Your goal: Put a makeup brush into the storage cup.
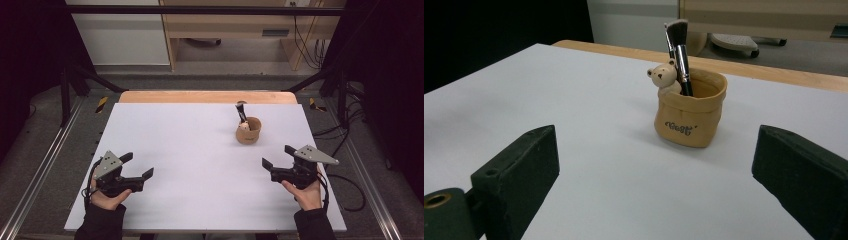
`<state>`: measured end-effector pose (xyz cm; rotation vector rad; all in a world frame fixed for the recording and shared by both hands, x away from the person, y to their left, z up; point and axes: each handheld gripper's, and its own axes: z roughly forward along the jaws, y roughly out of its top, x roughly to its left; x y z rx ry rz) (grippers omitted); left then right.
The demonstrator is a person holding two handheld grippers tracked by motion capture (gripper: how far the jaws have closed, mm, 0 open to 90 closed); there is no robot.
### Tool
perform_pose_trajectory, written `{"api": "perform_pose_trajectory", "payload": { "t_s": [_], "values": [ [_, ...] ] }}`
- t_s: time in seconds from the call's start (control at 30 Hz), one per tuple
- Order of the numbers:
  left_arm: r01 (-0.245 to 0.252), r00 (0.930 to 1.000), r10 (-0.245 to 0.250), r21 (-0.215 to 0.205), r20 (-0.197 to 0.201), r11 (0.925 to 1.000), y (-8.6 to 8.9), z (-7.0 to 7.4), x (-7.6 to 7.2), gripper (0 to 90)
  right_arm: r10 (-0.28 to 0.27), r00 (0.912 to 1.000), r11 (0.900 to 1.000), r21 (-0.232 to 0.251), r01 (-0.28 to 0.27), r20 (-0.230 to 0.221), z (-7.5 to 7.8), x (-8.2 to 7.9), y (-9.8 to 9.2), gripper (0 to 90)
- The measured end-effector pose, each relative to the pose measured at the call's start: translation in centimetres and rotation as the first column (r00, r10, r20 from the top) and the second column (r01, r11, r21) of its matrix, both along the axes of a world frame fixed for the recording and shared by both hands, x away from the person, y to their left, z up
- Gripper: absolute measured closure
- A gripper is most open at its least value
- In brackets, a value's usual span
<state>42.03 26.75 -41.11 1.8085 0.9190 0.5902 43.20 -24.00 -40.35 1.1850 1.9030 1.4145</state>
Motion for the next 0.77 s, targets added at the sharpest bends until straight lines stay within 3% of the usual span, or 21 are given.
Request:
{"api": "perform_pose_trajectory", "payload": {
  "t_s": [0.37, 0.77],
  "values": [
    [-0.011, 0.9999, 0.011, -0.015, 0.000, 0.9998, 0.6, -0.2, -0.1, 8.7, 0.016, 0.9999, 0.999, -0.032, -0.016, 0.004, -0.7, -0.9, -0.3, 5.3],
    [-0.023, 0.9997, 0.023, -0.026, 0.009, 0.9994, 1.6, -0.4, -0.3, 8.7, 0.018, 0.9998, 0.999, -0.035, -0.018, -0.001, -1.0, -1.3, -0.8, 5.4]
  ]
}}
